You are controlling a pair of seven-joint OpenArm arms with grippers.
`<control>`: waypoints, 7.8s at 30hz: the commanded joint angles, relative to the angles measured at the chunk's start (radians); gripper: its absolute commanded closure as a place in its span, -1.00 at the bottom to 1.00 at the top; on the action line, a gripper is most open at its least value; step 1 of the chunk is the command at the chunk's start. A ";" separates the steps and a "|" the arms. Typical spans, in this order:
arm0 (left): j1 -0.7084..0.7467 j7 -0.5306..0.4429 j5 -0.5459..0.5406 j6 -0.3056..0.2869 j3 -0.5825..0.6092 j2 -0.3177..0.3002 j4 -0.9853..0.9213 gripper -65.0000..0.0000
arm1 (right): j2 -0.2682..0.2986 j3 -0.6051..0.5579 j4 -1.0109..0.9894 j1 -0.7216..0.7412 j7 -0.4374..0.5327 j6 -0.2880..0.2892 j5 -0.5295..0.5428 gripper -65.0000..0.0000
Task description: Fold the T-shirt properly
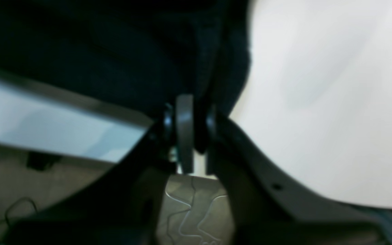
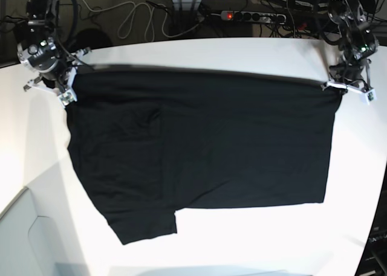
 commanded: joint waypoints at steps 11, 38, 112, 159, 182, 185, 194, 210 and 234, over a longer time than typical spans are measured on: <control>0.054 -0.017 -0.005 0.003 -0.012 0.006 0.022 1.00 | 0.013 0.054 0.053 -0.025 0.010 0.028 -0.003 -0.07; 0.080 -0.016 -0.003 0.003 -0.095 0.066 0.021 1.00 | -0.108 -0.177 -0.019 0.286 0.002 0.028 -0.003 -0.10; 0.082 -0.013 -0.003 0.003 -0.199 0.107 0.053 0.72 | -0.111 -0.190 -0.348 0.450 0.094 0.025 -0.004 0.41; 0.082 -0.014 -0.003 0.003 -0.201 0.107 0.053 0.72 | -0.111 -0.190 -0.421 0.515 0.142 0.028 -0.004 -0.12; 0.082 -0.016 -0.003 0.003 -0.201 0.107 0.053 0.72 | -0.111 -0.190 -0.504 0.532 0.159 0.028 -0.004 -0.15; 0.082 -0.017 -0.003 0.003 -0.201 0.107 0.053 0.72 | -0.111 -0.190 -0.501 0.529 0.159 0.028 -0.004 -0.14; 0.082 -0.017 -0.003 0.003 -0.201 0.107 0.053 0.72 | -0.111 -0.188 -0.460 0.527 0.159 0.028 -0.003 -0.14; 0.080 -0.020 -0.003 0.003 -0.201 0.107 0.051 0.72 | -0.110 -0.186 -0.443 0.526 0.159 0.028 -0.004 -0.17; 0.079 -0.020 -0.003 0.003 -0.201 0.107 0.050 0.72 | -0.104 -0.188 -0.447 0.487 0.160 0.028 -0.001 -0.22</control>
